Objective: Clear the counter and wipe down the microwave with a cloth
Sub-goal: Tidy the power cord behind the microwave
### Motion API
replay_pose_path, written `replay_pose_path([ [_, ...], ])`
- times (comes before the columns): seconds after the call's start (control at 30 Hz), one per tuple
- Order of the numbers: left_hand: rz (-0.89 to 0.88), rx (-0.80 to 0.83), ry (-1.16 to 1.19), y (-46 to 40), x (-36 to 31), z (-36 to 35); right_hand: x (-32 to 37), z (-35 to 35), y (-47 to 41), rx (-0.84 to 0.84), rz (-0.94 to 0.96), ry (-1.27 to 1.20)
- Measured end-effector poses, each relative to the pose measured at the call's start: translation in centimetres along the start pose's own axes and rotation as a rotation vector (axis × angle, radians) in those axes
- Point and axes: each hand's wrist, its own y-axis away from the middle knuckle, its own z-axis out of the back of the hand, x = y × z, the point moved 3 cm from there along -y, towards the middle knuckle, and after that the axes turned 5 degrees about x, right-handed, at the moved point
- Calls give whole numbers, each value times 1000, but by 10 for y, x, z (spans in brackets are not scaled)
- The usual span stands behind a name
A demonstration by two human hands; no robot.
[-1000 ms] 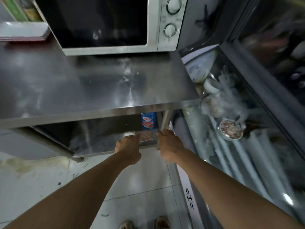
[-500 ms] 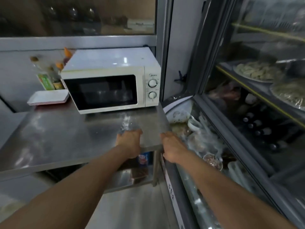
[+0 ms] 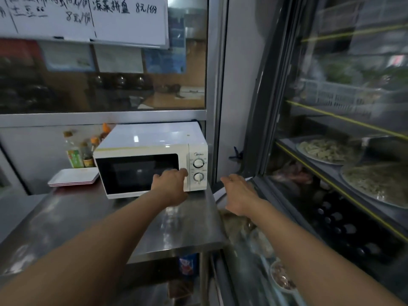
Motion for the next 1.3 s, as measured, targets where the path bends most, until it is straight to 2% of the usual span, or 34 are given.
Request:
replay_pose_path([
  [0.3, -17, -35, -7, -50, 5, 23, -11, 31, -51, -41, -16, -35],
  [0.97, -185, -42, 8, -250, 48, 47, -46, 49, -219, -105, -192, -103],
  [1.3, -92, -23, 9, -354, 55, 39, -90, 40, -332, -102, -120, -192],
])
